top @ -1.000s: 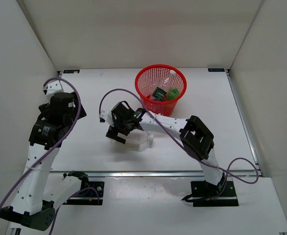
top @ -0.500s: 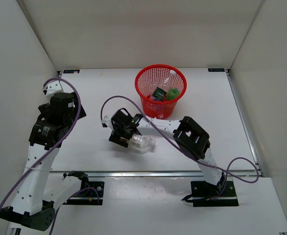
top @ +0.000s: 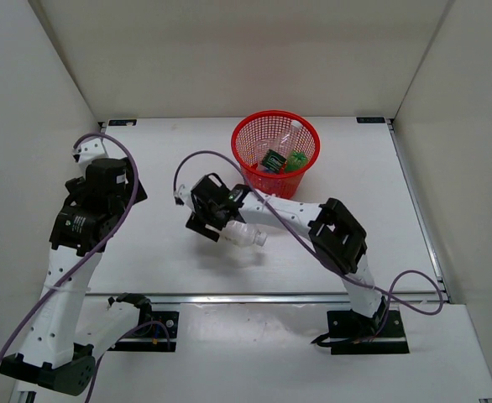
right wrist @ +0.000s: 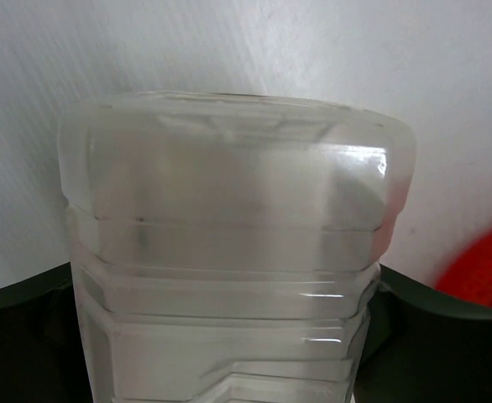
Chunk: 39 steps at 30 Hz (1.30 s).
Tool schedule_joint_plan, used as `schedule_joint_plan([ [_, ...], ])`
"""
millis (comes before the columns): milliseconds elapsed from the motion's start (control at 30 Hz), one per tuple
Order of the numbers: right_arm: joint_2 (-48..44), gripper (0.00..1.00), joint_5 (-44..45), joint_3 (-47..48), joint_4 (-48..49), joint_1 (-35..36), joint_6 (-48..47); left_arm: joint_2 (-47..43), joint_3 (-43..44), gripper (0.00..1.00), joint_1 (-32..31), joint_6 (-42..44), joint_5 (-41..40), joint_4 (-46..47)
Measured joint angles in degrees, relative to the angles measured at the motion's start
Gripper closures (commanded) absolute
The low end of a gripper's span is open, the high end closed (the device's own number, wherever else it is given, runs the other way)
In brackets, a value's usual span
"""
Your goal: Put the plastic bottles in the bin
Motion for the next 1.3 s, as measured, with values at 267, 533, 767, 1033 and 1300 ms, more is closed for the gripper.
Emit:
schedule_joint_plan([
  [267,-11.69,0.75,-1.29,14.80,-0.72,-4.02,0.90,1.09,0.13,0.01,0.04,0.02,2.45,0.50],
  [533,-22.75,0.54,-5.44,16.15,10.73,-24.57,7.17,3.93,0.37,0.02,0.37,-0.02,6.01,3.19],
  [767,-20.63,0.12,-9.07,4.24,17.64,-30.25,11.87,7.41,1.68,0.01,-0.28,-0.02,7.74,4.96],
  [1033,-19.67,0.01,-12.96,0.81,19.85,-31.71,13.53,9.62,1.68,0.01,-1.25,0.07,9.42,6.84],
  [1300,-21.84,0.01,-13.44,2.58,19.74,-31.71,13.31,12.61,1.77,0.01,-2.82,0.22,11.45,8.87],
])
